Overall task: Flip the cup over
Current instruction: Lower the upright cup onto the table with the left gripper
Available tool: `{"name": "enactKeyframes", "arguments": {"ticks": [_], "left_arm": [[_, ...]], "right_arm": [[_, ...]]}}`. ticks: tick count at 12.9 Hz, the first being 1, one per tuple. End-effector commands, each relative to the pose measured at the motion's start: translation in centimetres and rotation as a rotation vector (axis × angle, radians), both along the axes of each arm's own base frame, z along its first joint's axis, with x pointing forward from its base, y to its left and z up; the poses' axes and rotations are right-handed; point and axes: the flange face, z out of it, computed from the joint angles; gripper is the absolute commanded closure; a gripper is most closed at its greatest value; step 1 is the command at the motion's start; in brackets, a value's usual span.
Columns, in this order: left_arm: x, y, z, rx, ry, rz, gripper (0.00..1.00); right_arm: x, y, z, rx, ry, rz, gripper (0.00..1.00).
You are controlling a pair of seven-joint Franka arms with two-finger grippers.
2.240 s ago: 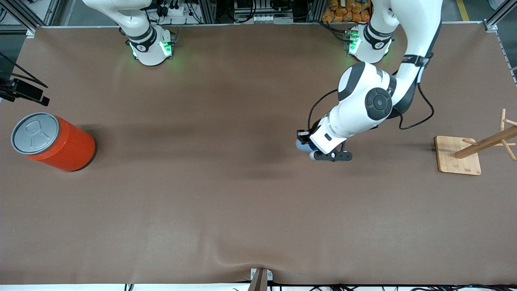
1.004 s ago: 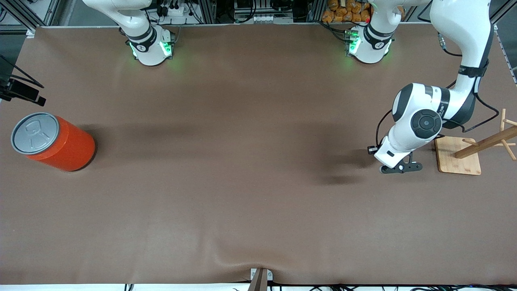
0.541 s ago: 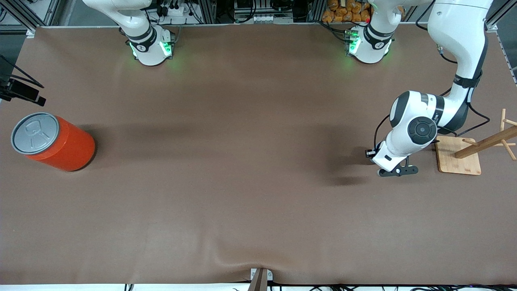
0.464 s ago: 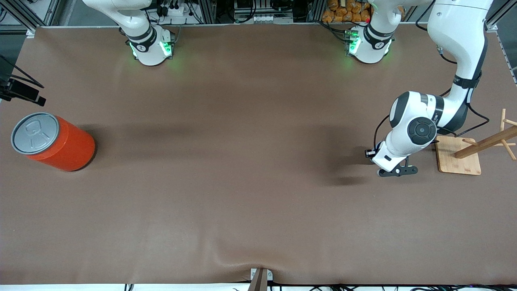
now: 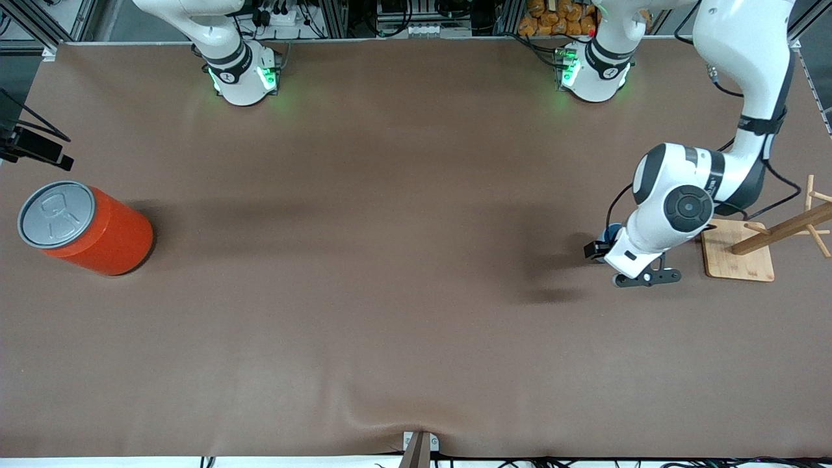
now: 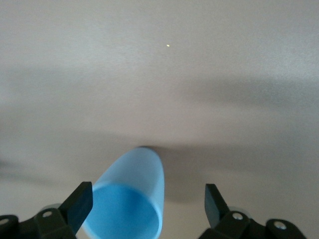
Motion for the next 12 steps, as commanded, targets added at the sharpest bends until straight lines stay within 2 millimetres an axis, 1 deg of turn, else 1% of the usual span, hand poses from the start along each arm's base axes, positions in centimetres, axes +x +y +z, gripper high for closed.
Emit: {"name": "enactKeyframes", "arguments": {"ticks": [1,3,6,8,10,12], "left_arm": [[1.4,-0.8,5.2,-0.021,0.043,0.036,0.0],[2.0,-2.5,8.9,-0.026,0.05,0.019,0.0],[3.1,-2.1,13.5,-0.028,0.03,0.027,0.0],[3.3,-2.2,15.5,-0.028,0.024,0.029,0.0],[3.4,-2.1,17.9,-0.032,-0.006,0.03,0.0],[3.1,-1.7,20.0,-0.045,-0.033,0.026,0.0]], "right_arm": [[0.1,-0.1,0.4,0.005,-0.004,-0.008,0.0],[0.1,0.0,0.4,0.005,-0.004,-0.007,0.0],[0.1,0.0,0.4,0.005,-0.004,-0.007,0.0],[0.1,0.1,0.3,0.005,0.0,-0.004,0.0],[0.2,0.2,0.3,0.005,-0.001,-0.002,0.0],[0.1,0.0,0.3,0.005,-0.001,-0.005,0.0]]}}
